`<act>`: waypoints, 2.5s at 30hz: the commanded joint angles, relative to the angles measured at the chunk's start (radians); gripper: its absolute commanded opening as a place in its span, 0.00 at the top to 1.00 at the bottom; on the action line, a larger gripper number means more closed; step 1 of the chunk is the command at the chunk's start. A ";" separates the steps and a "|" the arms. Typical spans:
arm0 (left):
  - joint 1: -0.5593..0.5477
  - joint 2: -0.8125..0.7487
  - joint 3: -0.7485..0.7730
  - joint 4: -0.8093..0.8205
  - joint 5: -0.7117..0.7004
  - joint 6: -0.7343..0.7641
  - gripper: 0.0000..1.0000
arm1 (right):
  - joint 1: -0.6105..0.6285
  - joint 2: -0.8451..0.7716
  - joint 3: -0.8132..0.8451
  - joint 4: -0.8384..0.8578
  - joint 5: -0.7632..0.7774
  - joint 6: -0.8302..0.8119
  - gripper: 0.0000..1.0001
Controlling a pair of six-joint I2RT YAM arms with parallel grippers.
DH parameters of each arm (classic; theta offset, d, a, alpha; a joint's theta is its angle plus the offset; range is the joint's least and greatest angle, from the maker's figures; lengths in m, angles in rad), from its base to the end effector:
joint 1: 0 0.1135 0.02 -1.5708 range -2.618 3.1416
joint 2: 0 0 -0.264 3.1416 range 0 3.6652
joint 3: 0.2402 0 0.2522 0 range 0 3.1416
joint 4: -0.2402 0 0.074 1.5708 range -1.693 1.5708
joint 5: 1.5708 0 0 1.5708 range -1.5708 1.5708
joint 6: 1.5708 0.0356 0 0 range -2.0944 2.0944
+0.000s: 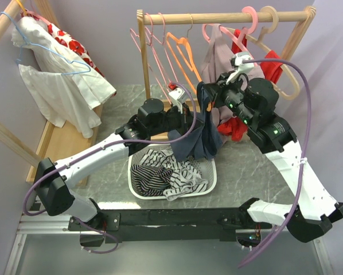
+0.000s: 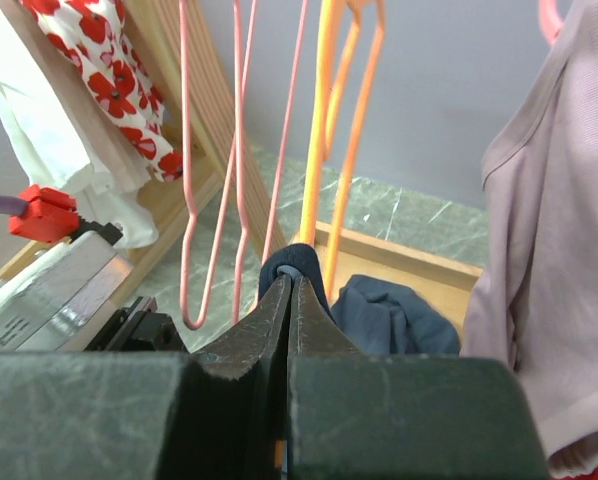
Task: Remove the tank top from the hanger
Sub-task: Place the hanger at the clothesline.
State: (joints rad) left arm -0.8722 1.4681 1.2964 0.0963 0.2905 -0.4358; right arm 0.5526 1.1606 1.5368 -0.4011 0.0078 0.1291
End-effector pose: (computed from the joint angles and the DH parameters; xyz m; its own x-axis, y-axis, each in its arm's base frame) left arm 0.2188 -0.2764 0.3852 -0.4312 -0.1155 -0.8949 0.8112 0.3847 -0.4405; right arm 0.1960 0.1205 0.4987 -0.0877 0.0972 -0.9914 -0.5112 0.8498 0.1285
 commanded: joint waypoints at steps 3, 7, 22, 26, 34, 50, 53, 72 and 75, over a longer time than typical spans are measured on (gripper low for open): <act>-0.008 -0.008 0.041 0.026 -0.004 -0.009 0.94 | 0.001 -0.029 0.006 0.047 0.026 -0.029 1.00; -0.008 -0.005 0.044 0.023 -0.005 -0.015 0.94 | 0.001 -0.013 0.017 0.044 0.027 -0.031 1.00; -0.008 0.011 0.066 0.010 -0.025 -0.003 0.92 | 0.004 -0.114 -0.092 0.199 -0.054 -0.065 1.00; -0.008 -0.003 0.050 0.014 -0.028 -0.006 0.91 | 0.003 -0.128 -0.067 0.165 -0.058 -0.060 1.00; -0.008 -0.014 0.020 0.013 -0.024 -0.017 0.91 | 0.003 -0.171 -0.087 -0.031 0.009 -0.060 1.00; -0.008 -0.041 -0.009 -0.007 -0.017 -0.023 0.92 | 0.004 -0.216 -0.147 -0.251 -0.061 0.009 1.00; -0.008 -0.075 -0.037 -0.029 -0.022 -0.021 0.94 | 0.009 -0.237 -0.165 -0.280 -0.101 0.021 1.00; -0.025 -0.255 -0.298 -0.293 -0.195 -0.047 0.99 | 0.027 -0.219 -0.355 -0.368 -0.106 0.115 0.78; -0.024 -0.232 -0.301 -0.351 -0.235 -0.063 0.99 | 0.024 -0.197 -0.437 -0.264 -0.101 0.158 0.55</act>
State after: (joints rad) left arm -0.8936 1.2301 0.9970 -0.2073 0.1387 -0.4671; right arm 0.5735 0.9337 1.1698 -0.7830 -0.1410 0.2287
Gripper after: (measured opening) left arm 0.079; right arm 0.221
